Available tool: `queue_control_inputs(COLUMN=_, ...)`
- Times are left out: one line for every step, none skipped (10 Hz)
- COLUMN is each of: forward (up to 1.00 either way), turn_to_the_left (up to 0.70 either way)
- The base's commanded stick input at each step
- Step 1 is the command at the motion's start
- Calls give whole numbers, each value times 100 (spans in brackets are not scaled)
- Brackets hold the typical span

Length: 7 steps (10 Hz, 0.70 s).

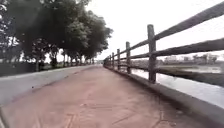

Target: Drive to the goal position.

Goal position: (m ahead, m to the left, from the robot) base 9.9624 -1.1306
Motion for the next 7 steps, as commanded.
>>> queue_control_inputs(forward=100, turn_to_the_left=5)
queue_control_inputs(forward=100, turn_to_the_left=0)
queue_control_inputs(forward=100, turn_to_the_left=0)
queue_control_inputs(forward=100, turn_to_the_left=0)
queue_control_inputs(forward=100, turn_to_the_left=0)
queue_control_inputs(forward=100, turn_to_the_left=0)
queue_control_inputs(forward=100, turn_to_the_left=0)
